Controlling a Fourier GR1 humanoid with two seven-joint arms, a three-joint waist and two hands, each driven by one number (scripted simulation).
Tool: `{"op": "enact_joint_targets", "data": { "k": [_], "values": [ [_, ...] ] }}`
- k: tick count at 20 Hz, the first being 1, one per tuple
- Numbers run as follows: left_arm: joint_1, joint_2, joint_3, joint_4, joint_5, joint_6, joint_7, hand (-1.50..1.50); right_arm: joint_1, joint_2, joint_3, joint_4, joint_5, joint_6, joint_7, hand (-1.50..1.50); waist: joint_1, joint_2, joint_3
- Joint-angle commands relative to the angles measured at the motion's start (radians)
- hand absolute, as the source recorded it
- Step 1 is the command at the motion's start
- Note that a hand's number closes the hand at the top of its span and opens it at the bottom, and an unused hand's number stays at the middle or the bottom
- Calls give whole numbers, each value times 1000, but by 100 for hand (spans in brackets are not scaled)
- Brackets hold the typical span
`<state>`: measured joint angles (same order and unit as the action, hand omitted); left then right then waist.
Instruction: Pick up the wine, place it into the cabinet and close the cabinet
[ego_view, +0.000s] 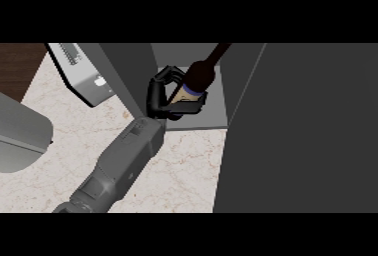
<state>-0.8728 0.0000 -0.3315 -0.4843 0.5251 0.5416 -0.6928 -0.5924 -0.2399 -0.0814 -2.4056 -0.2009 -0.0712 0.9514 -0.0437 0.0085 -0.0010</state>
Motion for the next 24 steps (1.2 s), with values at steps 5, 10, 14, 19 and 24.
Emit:
{"op": "enact_joint_targets", "data": {
  "k": [5, 10, 14, 19, 24],
  "values": [
    [-44, 21, 104, 166, 55, -118, -76, 150, 78, 11, -26, -64, -92, 32, -10, -150, 5, 3, 1],
    [-177, 0, 98, 216, 68, -61, 3, 150, 6, 14, 4, -62, -59, -7, 35, -150, -4, 1, 0],
    [-195, 24, 135, 301, 38, -51, -73, 150, 49, 27, -16, -72, -71, 5, 4, -150, -10, 7, 1],
    [-259, 18, 111, 379, -2, 42, -27, 150, 27, 37, 45, -83, -34, -3, 21, -150, -24, 10, 0],
    [-294, 49, 122, 421, -5, 30, 9, 150, 32, 44, 32, -78, -63, 12, -3, -150, -44, 19, 1]
  ]
}}
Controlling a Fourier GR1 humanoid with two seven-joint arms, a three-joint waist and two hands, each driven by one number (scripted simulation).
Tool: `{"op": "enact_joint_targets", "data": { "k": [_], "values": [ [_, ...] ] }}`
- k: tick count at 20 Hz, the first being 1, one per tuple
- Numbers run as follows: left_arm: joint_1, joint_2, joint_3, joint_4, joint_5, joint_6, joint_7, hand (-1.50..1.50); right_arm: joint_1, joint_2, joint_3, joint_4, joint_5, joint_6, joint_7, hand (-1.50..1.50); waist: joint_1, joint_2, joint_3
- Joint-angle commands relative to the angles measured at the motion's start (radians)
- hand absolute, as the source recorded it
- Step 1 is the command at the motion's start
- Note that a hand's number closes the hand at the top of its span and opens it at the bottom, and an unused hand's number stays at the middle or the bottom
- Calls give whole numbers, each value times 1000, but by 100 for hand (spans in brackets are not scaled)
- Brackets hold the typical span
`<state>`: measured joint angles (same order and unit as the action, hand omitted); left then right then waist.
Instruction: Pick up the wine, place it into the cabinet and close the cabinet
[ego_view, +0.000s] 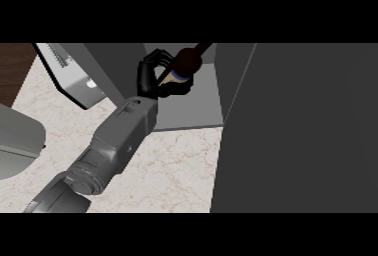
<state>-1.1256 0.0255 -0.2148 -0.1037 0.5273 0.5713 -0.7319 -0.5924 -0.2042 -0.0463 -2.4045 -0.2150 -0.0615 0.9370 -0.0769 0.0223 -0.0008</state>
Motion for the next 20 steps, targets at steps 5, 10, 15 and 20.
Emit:
{"op": "enact_joint_targets", "data": {
  "k": [5, 10, 15, 20],
  "values": [
    [11, 9, 6, 73, -16, 29, 17, 150, -22, -1, -6, -36, -33, -6, 24, -150, -7, 7, -1],
    [21, 20, 34, 69, 7, -8, 27, 150, -17, 6, -3, -40, -38, -4, 19, -150, -24, 15, -2],
    [62, -10, 120, 20, 87, -116, -2, 150, -7, 18, 17, -47, -39, 8, 0, -150, -26, 18, -2],
    [88, -25, 136, 18, 109, -192, 13, 150, -65, 21, 12, -10, -42, -14, 17, -150, -39, 15, -3]
  ]
}}
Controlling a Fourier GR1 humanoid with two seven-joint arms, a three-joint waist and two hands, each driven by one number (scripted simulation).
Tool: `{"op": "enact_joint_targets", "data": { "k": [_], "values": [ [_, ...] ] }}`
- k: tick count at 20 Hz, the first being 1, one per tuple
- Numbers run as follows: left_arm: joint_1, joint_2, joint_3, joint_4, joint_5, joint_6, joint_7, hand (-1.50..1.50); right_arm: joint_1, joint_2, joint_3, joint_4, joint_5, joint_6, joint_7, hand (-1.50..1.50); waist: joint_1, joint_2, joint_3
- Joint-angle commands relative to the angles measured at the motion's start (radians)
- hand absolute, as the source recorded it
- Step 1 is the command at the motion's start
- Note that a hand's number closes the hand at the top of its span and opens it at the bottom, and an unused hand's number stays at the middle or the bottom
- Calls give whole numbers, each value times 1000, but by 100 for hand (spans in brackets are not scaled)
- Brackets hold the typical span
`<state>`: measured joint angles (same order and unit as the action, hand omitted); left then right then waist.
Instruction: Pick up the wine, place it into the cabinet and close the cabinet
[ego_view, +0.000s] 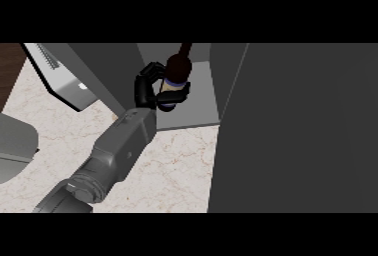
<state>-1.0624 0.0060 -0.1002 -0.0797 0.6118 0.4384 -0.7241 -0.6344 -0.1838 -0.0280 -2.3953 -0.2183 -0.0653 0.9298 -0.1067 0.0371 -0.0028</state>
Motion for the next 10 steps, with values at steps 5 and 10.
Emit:
{"op": "enact_joint_targets", "data": {
  "k": [5, 10],
  "values": [
    [75, -6, 37, -5, 51, -111, -15, 150, -19, 5, 0, -25, -32, -14, 35, -150, -22, -1, -1],
    [100, -6, 39, -14, 80, -134, -26, 150, 5, 16, 10, -2, -41, 11, -3, -150, -31, -1, -1]
  ]
}}
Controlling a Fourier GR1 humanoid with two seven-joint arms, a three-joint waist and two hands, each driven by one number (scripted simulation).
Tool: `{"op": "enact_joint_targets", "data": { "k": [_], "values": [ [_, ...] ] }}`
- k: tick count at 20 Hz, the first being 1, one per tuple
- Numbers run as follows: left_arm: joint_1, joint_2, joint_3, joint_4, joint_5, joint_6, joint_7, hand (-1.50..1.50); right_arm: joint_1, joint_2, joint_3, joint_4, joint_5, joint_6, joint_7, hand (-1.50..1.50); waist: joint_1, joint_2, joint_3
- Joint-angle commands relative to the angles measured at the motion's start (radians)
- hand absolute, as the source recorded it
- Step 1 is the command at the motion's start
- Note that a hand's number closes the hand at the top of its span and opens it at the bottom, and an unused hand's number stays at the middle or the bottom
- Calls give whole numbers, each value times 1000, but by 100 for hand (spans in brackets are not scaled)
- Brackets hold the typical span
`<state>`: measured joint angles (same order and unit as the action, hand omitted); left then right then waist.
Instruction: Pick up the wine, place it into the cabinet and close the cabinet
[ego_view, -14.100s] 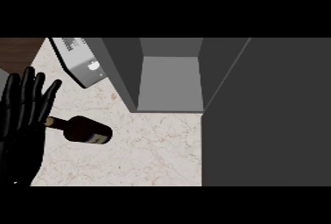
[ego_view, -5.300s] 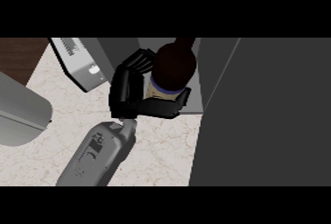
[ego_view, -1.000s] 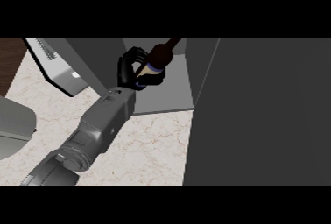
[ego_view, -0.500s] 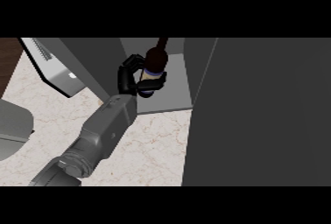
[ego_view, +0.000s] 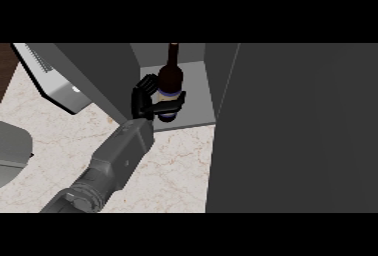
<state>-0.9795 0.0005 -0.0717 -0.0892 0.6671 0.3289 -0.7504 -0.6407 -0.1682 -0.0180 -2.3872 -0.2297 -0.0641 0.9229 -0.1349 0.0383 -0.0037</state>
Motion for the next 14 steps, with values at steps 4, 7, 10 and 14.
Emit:
{"op": "enact_joint_targets", "data": {
  "k": [4, 7, 10, 14],
  "values": [
    [50, 0, -12, -2, 35, -45, 10, 150, 27, 12, 9, -16, -24, 11, -11, -150, -27, -1, -1],
    [103, 0, -48, 0, 27, -38, -37, 150, -27, 21, 12, 25, -27, 1, -15, -150, -33, 1, -2],
    [109, 0, -35, -6, 54, -29, -50, 150, 6, 17, -2, -34, -65, 14, -5, -150, -52, 2, -1],
    [90, 0, -57, -8, 69, 18, -28, 150, -18, 24, 25, 3, -41, 6, 3, -150, -63, 3, -2]
  ]
}}
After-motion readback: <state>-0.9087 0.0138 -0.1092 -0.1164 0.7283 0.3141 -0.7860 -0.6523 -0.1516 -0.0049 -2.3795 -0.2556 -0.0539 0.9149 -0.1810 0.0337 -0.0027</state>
